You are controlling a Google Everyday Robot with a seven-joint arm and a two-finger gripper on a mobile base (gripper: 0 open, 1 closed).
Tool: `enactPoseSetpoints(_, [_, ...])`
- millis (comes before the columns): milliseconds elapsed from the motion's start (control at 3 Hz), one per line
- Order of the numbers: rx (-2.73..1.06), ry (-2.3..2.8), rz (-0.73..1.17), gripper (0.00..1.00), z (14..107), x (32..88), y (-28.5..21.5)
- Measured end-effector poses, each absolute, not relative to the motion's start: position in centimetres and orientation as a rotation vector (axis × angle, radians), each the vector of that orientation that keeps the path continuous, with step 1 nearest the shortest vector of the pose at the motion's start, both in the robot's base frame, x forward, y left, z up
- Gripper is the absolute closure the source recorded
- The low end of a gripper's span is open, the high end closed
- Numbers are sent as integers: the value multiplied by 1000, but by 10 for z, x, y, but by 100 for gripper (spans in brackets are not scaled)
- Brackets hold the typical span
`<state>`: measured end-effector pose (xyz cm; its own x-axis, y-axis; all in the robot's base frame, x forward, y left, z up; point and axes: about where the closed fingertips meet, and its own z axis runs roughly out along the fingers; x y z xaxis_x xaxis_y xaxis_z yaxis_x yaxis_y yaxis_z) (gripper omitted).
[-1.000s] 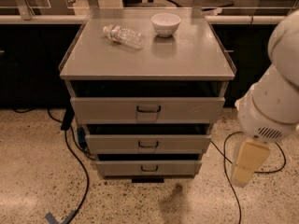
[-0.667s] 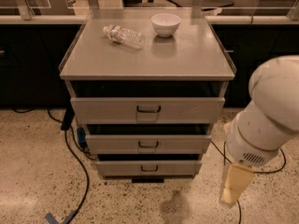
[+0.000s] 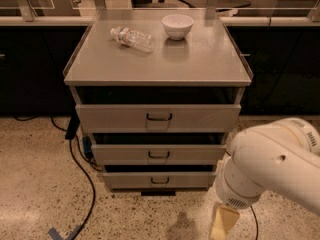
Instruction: Open bottom drawer
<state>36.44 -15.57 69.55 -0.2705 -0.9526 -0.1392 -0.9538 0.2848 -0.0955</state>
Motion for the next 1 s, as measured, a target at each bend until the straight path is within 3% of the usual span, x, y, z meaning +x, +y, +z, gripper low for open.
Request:
enactPoseSetpoints(333, [-1791,2336,66,0,647,361,-145])
enactPoseSetpoints(1000, [-1799,2292,52,0,647,363,-146])
